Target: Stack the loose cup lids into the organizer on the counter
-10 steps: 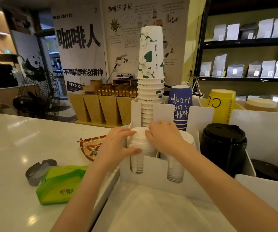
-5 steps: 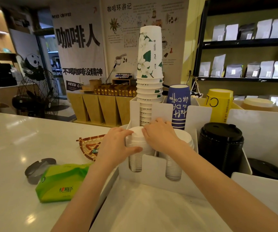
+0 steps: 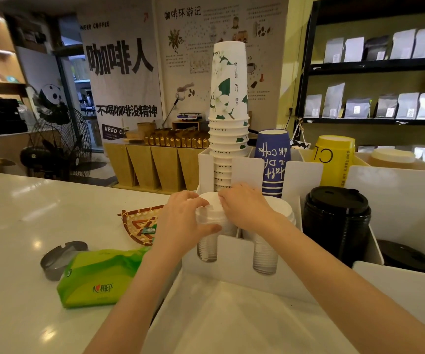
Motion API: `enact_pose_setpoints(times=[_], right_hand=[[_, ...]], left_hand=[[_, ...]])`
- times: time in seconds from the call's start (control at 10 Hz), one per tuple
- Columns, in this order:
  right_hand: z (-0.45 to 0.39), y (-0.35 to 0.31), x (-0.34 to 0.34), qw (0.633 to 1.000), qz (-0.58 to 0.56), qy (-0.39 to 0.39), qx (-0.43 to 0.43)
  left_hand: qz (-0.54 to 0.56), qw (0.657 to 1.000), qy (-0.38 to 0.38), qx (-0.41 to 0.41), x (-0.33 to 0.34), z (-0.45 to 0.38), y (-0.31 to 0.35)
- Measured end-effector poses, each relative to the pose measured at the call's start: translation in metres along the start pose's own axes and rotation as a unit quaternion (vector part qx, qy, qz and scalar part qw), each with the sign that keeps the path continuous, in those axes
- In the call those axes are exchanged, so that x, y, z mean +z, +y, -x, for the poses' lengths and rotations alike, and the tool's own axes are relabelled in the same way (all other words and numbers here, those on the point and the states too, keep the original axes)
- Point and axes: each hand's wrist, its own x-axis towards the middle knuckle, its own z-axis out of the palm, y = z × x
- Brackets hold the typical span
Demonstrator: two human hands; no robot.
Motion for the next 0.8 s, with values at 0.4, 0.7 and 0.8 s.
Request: enact_pose_setpoints(times=[0.4,0.7,0.8], right_hand=[[0.004,-0.007,0.001,0.994,0.112,0.0,-0.014],[0.012,0.002,-0.022,0.999,0.007,-0.05,-0.015],[0.023,0.01,-0.043,0.994,-0.111,-0.008,-0.009]], left_hand=[[0.023,0.998,-0.049,-0.014,-0.001,-0.001,0.002],[-0.024,0.975,-0.216,-0.038,-0.03,-0.025,0.014],[-0.064,0.961,-0.27,-0.01,-0.055,-0.048,0.033]])
